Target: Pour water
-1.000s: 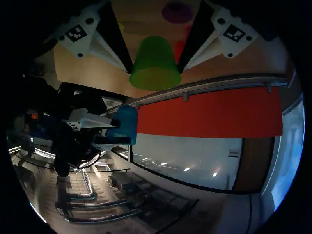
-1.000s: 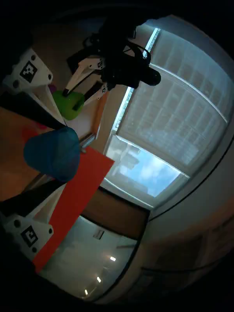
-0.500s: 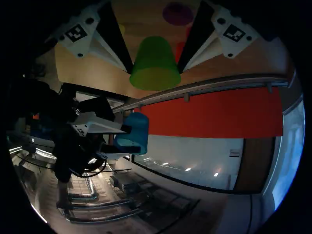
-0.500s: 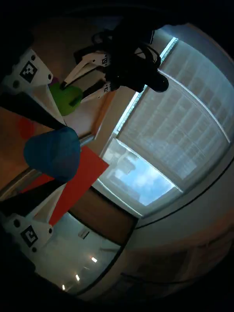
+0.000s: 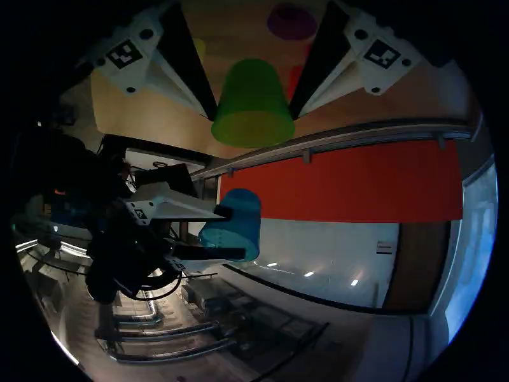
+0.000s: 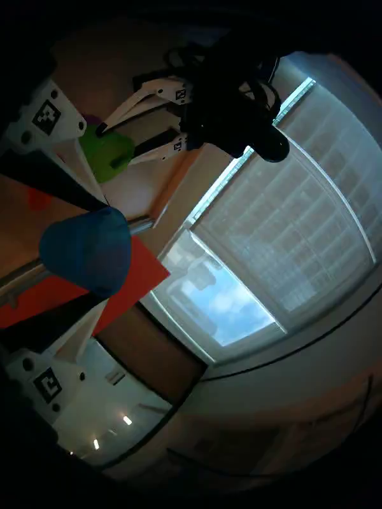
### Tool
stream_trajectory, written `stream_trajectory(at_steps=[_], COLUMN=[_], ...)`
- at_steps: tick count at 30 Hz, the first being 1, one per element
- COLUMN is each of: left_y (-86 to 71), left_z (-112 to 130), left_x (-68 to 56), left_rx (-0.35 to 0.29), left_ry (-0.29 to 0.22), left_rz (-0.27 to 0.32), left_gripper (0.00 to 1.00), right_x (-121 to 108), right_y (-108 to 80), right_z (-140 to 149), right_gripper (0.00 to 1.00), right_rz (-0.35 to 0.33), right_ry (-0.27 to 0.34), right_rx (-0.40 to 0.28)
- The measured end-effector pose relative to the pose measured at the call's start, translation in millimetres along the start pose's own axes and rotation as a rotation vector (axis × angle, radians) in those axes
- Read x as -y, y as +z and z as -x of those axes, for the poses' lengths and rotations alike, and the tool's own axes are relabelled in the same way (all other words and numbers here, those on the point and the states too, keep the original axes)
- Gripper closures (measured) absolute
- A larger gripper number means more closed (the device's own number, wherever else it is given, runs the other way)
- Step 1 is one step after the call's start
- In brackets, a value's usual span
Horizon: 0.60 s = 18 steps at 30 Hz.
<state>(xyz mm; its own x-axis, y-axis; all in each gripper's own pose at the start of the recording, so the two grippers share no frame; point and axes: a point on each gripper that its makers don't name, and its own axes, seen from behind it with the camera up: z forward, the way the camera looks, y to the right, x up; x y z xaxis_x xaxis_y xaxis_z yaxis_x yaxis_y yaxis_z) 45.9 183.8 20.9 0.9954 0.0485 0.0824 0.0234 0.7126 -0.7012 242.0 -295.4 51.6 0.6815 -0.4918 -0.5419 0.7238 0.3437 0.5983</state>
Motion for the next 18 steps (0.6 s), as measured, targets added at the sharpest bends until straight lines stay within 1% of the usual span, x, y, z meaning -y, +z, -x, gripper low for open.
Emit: stream_trajectory(at_steps=[8,18], left_y=[0.0,0.2], left_z=[-3.0,-6.2], left_x=[-6.3,-13.3], left_rx=[-0.003,-0.001], left_ry=[0.017,0.041], left_rz=[0.011,0.023], left_gripper=[0.16,0.16], right_x=[1.2,-2.8], right_y=[7.9,11.6], right_z=[-7.2,-18.8], right_gripper=[0.09,0.09], right_rz=[-0.009,0.000], right_ry=[-0.060,-0.143], right_rx=[0.006,0.005])
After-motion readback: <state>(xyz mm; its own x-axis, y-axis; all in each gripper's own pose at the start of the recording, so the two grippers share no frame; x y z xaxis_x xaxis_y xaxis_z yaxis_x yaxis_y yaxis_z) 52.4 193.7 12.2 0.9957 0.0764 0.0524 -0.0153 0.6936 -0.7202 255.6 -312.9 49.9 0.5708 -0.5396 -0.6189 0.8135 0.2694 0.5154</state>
